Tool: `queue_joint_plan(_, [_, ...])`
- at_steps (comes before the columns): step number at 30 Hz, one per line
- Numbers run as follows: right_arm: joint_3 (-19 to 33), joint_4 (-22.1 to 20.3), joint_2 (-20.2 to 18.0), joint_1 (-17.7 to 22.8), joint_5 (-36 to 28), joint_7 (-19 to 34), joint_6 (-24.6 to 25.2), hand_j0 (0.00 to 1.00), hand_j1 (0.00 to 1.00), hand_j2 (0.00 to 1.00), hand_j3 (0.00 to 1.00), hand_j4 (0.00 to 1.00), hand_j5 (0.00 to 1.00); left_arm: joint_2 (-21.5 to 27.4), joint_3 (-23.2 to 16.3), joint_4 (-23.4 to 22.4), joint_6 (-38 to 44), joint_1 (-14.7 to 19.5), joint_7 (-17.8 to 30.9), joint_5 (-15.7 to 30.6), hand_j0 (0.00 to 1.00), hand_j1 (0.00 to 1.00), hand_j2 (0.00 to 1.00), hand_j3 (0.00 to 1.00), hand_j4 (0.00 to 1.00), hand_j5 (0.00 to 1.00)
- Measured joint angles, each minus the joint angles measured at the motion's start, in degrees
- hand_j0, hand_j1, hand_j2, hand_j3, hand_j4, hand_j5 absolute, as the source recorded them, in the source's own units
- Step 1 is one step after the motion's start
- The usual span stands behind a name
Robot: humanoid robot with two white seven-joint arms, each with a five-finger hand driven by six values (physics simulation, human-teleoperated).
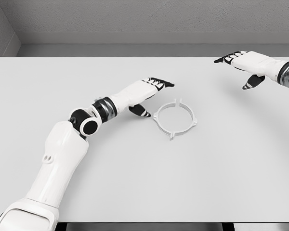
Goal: Assemble PVC drainage pipe clamps
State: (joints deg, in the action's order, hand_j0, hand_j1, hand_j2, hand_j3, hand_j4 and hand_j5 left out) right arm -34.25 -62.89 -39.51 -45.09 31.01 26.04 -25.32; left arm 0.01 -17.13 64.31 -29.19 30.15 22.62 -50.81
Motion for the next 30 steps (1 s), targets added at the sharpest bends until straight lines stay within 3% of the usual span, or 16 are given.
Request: queue_joint_plan(30, [0.0,0.0,-0.1,0.0,0.0,-0.1,0.0,1.00,1.00,1.00,1.00,1.00,1.00,0.0,-2.9,-0.2,0.1,2.3,0.1,-0.4,1.00,1.00,1.00,1.00,1.00,1.00])
